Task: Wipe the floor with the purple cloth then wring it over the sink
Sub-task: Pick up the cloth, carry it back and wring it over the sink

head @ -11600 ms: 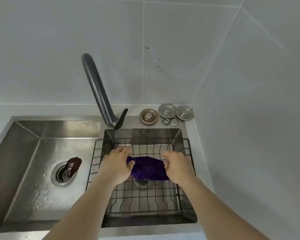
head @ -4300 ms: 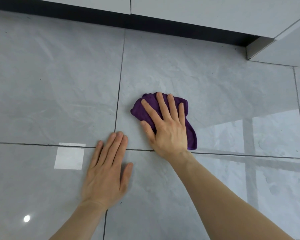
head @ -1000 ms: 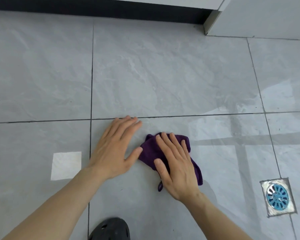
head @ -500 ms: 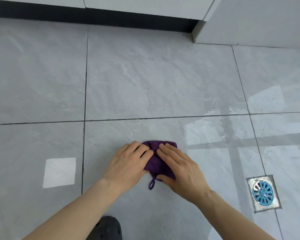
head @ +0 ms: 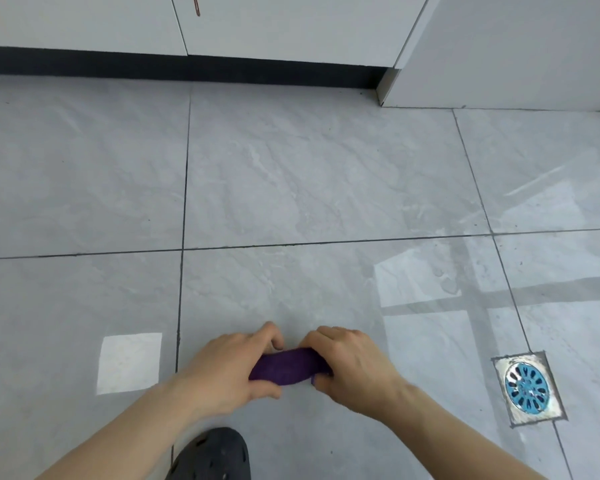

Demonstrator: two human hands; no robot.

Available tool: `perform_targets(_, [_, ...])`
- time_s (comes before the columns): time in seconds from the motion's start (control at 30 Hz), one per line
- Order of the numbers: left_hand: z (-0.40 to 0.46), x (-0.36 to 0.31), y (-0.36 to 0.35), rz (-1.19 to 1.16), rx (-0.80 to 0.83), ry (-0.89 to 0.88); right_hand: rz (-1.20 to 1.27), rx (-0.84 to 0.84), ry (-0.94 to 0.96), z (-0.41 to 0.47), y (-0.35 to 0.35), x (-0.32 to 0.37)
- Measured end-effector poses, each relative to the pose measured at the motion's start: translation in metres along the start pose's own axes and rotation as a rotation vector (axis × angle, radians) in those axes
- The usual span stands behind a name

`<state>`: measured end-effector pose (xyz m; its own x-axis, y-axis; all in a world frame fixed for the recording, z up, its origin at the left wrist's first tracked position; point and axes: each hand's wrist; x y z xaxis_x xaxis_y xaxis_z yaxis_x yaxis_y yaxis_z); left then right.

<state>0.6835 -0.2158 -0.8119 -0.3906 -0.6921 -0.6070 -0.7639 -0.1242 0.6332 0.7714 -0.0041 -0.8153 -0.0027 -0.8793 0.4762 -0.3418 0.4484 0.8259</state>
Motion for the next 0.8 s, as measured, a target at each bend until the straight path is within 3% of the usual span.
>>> perform_targets(0.17, [0.007, -0.005, 0.046, -0.014, -0.201, -0.017, 0.061, -0.234, -0.124, 0.021, 0.039, 0.004])
perform_targets(0.3, [0.009, -0.016, 0.084, 0.027, -0.318, 0.003, 0.009, -0.322, -0.132, 0.038, 0.072, 0.02])
perform_targets(0.57, [-0.065, -0.101, 0.174, 0.012, -0.319, 0.048, 0.058, -0.316, -0.246, -0.006, 0.18, 0.1])
perform_targets(0.8, [-0.173, -0.249, 0.294, 0.007, -0.308, 0.085, 0.056, -0.286, -0.262, -0.09, 0.362, 0.199])
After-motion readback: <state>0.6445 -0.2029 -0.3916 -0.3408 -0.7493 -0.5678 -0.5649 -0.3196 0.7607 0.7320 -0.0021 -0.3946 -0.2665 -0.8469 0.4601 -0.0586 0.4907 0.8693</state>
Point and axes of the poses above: each hand's wrist, its own z-axis towards the middle knuckle, its own y-axis out of the back of the hand, x = y × z, and after that the axes turned 6 degrees about -x, right-handed
